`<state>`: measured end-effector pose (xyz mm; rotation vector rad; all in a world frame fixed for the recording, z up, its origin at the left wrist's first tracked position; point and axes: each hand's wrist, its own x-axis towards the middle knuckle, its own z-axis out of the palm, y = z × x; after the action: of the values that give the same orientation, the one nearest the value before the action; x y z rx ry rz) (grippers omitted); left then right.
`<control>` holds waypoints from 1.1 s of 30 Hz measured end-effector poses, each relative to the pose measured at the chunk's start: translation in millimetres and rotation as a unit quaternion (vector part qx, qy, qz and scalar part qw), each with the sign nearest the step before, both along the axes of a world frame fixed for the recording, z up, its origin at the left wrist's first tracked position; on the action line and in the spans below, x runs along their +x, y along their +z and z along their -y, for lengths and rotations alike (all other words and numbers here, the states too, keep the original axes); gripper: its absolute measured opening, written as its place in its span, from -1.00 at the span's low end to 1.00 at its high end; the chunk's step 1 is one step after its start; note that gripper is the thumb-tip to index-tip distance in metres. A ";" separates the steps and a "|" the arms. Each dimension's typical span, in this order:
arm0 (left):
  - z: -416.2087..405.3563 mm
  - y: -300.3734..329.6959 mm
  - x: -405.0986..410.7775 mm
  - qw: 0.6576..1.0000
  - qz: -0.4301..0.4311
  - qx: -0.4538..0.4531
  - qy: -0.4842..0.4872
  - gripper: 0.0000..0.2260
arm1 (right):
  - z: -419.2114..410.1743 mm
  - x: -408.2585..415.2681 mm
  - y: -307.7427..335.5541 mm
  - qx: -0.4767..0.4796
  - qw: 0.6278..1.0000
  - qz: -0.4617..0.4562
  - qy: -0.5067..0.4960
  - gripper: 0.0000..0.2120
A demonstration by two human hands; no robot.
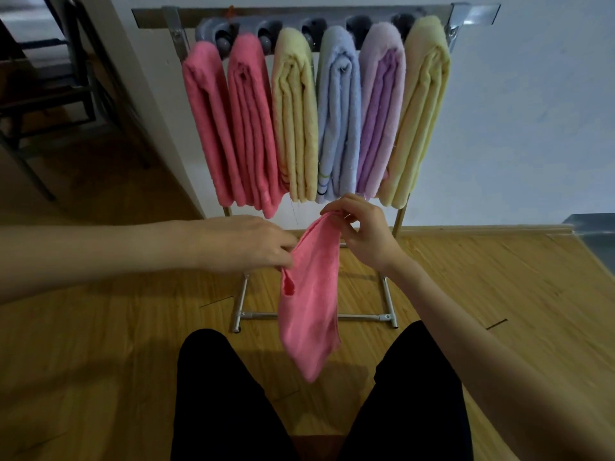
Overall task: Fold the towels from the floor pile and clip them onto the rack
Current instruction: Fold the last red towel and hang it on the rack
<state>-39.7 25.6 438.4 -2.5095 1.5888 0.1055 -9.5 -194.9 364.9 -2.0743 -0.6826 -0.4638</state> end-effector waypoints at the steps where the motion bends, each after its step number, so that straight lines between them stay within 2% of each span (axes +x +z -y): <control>1: -1.7 0.4 -2.8 1.000 0.018 0.019 -0.016 -0.94 | 0.9 0.2 -0.1 -0.002 1.000 -0.003 0.000 -0.78; 3: -5.5 -0.5 -3.6 0.990 0.110 0.001 -0.092 -0.88 | 2.0 0.8 -1.6 -0.009 1.000 -0.011 0.004 -0.78; 5: -10.4 -4.1 0.3 0.963 0.199 0.014 -0.183 -0.89 | 1.7 1.3 -3.4 -0.011 1.000 -0.016 0.008 -0.78; 8: -10.6 -5.2 4.1 0.957 0.197 0.019 -0.213 -0.85 | -0.3 1.3 -6.0 -0.012 1.000 -0.020 0.008 -0.75; 12: -11.5 -2.7 7.3 0.974 0.156 -0.031 -0.163 -0.89 | -2.3 -2.3 -8.5 -0.009 0.999 -0.028 0.012 -0.72; 16: -12.2 -2.3 7.9 0.982 0.143 -0.074 -0.100 -0.80 | -4.4 -6.6 -8.6 -0.006 0.999 -0.034 0.016 -0.75; 20: -8.2 -8.1 3.1 0.982 0.147 -0.105 -0.058 -0.74 | -7.2 -14.4 -5.0 0.040 0.997 -0.057 0.028 -0.88; 26: -3.8 -15.9 -1.3 0.977 0.154 -0.149 -0.006 -0.70 | -11.8 -25.7 0.4 0.108 0.984 -0.111 0.085 -0.83; 33: -1.6 -18.4 -5.0 0.971 0.164 -0.168 0.047 -0.66 | -8.8 -27.4 3.7 0.118 0.976 -0.138 0.123 -0.84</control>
<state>-44.8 27.2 420.1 -2.6630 1.4497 -0.5846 -36.9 -186.2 368.6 -1.7582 -0.6708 -0.1048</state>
